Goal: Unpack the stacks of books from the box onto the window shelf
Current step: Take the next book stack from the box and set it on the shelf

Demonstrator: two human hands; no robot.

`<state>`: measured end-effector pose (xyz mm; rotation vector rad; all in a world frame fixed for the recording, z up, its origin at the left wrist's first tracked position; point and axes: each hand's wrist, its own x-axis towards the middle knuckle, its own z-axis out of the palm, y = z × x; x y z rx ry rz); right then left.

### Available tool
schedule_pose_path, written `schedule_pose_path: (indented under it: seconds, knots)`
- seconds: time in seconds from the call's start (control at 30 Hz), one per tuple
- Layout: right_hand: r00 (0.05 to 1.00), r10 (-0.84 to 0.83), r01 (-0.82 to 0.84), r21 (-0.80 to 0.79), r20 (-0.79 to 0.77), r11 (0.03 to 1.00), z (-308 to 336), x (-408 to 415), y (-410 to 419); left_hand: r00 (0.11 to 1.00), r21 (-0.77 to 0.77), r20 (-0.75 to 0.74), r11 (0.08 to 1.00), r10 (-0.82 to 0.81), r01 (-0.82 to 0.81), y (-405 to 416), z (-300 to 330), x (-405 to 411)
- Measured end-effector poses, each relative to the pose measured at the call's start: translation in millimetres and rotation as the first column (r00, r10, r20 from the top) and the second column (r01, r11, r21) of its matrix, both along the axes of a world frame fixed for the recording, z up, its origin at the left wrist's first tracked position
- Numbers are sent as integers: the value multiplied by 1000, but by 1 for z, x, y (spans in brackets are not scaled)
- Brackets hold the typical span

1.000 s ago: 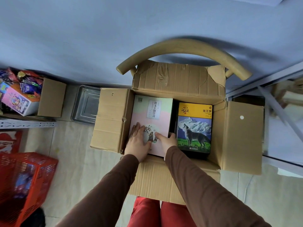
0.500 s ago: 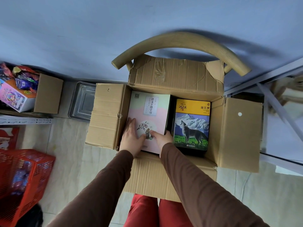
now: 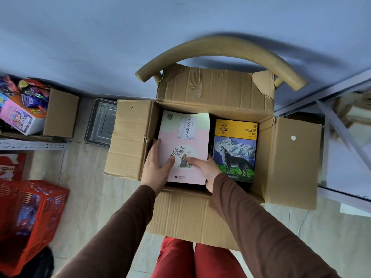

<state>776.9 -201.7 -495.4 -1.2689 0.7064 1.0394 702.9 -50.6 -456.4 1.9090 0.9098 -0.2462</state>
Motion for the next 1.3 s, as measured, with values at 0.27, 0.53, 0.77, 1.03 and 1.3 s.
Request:
schedule_pose_path:
  seconds: [0.27, 0.53, 0.77, 1.03, 1.3]
  knots:
    - [980, 111, -89, 138, -163, 986, 16, 23, -47, 909, -683, -375, 610, 179, -402, 20, 2, 16]
    - [989, 92, -80, 98, -118, 992, 28, 15, -43, 905, -674, -318, 603, 284, -426, 7, 5, 16]
    - [997, 73, -71, 174, -8, 982, 71, 10, -38, 921, -710, -198, 598, 337, -371, 7, 50, -5]
    - [956, 221, -266, 249, 192, 931, 193, -11, 17, 846, -725, 1, 583, 534, -367, 38, 170, -67]
    - [771, 408, -578, 270, 489, 770, 320, -109, 132, 666, -665, 202, 600, 718, -445, 106, 285, -211]
